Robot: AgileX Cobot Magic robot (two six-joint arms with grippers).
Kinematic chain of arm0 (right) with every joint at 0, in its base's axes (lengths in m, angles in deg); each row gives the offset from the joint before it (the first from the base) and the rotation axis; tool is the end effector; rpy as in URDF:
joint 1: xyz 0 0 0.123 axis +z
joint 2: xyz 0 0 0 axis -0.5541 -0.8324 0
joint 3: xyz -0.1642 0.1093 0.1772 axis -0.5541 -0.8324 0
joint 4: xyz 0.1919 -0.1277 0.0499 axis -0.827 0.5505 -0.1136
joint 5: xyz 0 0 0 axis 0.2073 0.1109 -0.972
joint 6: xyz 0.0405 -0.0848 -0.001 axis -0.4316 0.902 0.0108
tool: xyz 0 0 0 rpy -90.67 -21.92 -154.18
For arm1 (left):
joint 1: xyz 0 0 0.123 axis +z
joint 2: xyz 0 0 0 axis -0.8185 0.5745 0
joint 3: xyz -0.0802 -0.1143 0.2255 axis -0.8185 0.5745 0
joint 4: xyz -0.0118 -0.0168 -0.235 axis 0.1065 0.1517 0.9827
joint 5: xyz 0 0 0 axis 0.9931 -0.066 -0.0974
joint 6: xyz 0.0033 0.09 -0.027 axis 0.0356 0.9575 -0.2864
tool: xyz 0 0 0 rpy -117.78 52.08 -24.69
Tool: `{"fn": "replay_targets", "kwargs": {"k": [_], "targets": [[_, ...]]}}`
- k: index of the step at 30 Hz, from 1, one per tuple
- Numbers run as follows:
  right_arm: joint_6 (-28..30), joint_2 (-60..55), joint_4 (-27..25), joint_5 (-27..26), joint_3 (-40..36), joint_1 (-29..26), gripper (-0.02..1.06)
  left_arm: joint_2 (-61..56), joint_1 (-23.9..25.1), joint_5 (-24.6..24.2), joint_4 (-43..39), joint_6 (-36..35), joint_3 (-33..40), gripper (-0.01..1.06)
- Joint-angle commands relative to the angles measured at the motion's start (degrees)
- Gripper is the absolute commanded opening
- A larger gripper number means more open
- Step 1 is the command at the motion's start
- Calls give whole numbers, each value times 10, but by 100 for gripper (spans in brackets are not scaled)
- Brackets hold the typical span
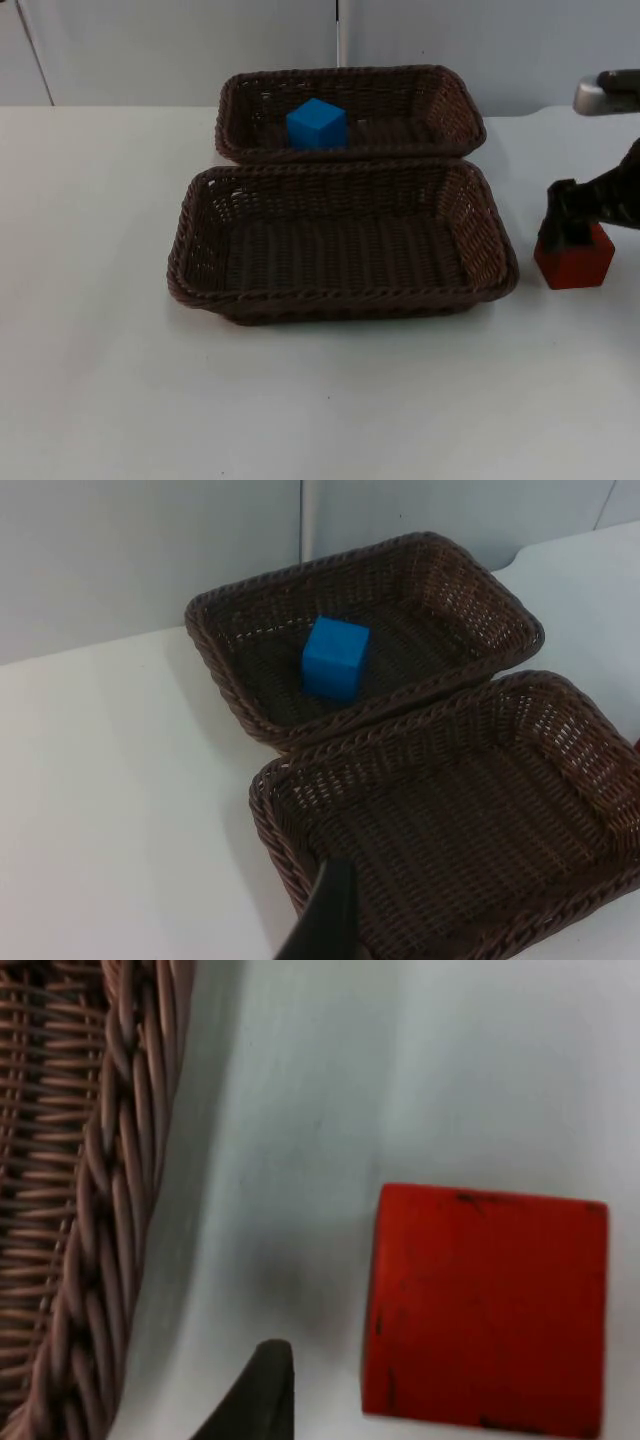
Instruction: Pick up one cube with the left hand and place it into the upper basket. Pick up one cube with the right hand and place it into the lower basket.
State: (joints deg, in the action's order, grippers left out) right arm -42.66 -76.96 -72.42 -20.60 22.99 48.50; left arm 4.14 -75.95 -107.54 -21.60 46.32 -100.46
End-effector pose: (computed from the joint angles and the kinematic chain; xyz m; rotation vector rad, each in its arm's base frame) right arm 0.3420 0.0889 0.1181 -0.2914 2.5744 0.0815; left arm 0.1792 -0.0764 0.3177 0.3687 2.0630 -0.3351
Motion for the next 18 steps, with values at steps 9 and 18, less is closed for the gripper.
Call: {"fn": "replay_targets", "kwargs": {"k": [9,18], "targets": [[0,-43,1,-64,2,3,105,-4,-2,3,-2,-5,3,80],[0,-59,1,-66,2,3,105,-4,-2,3,-2,-5,3,80]]}}
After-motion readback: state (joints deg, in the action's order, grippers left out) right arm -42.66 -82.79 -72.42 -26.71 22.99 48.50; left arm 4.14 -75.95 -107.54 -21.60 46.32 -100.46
